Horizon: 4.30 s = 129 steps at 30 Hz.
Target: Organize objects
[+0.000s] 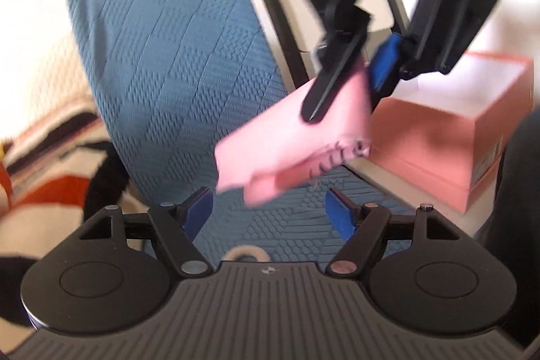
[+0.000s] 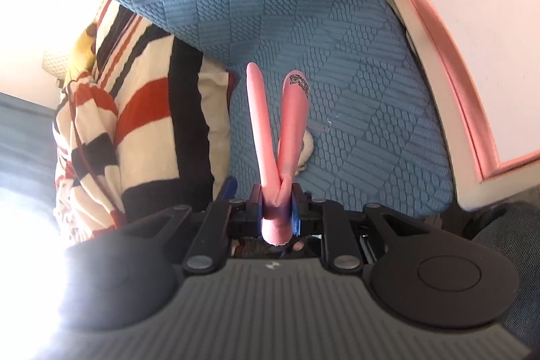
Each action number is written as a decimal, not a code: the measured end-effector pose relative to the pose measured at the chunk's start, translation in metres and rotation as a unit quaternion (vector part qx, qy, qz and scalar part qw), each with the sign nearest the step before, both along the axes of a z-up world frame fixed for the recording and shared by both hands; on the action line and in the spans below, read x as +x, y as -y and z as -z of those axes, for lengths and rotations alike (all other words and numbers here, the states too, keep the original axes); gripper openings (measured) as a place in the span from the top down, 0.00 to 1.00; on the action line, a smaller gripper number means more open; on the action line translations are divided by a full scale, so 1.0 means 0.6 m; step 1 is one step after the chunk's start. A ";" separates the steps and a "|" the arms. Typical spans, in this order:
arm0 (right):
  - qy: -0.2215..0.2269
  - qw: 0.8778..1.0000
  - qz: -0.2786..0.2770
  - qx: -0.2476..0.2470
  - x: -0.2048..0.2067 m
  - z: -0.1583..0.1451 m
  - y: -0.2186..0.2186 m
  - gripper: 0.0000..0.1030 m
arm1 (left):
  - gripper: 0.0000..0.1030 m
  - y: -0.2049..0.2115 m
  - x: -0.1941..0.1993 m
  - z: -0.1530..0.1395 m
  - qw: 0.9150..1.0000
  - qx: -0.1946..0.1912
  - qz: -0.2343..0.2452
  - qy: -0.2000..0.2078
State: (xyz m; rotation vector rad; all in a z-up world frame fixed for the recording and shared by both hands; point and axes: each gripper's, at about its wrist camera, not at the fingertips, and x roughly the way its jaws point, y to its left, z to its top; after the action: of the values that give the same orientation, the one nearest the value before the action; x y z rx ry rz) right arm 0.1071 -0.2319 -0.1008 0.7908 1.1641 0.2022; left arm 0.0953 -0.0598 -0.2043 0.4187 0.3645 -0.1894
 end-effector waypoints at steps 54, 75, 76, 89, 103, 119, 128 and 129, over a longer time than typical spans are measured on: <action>0.201 0.975 -0.070 0.058 0.086 0.048 -0.020 0.21 | 0.91 -0.184 0.132 -0.001 0.928 -0.321 -0.064 -0.177; 0.295 0.917 -0.241 -0.116 0.111 0.057 -0.152 0.20 | 0.91 -0.193 0.148 0.006 0.920 -0.339 -0.063 -0.185; 0.289 0.919 -0.239 -0.120 0.116 0.062 -0.154 0.20 | 0.91 -0.193 0.147 0.006 0.920 -0.339 -0.064 -0.185; 0.235 0.947 -0.212 -0.058 0.135 0.088 -0.128 0.32 | 0.84 -0.189 0.156 0.009 0.922 -0.336 -0.066 -0.179; 0.217 0.965 -0.130 0.063 0.152 0.097 -0.059 0.34 | 0.84 -0.160 0.173 -0.011 0.941 -0.307 -0.057 -0.134; 0.146 0.978 -0.111 0.102 0.129 0.139 -0.085 0.46 | 0.88 -0.179 0.108 -0.013 0.920 -0.325 -0.085 -0.199; 0.128 0.982 -0.110 0.088 0.135 0.162 -0.088 0.48 | 0.87 -0.194 0.124 0.012 0.901 -0.355 -0.095 -0.229; 0.129 0.982 -0.110 0.086 0.136 0.164 -0.089 0.47 | 0.87 -0.196 0.130 0.016 0.900 -0.356 -0.096 -0.232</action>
State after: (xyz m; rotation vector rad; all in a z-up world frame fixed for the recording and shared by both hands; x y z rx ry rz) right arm 0.1888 -0.1784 -0.1991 0.7608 0.9936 0.5792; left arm 0.1733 0.0575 -0.2138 -0.4021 0.7660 -0.2150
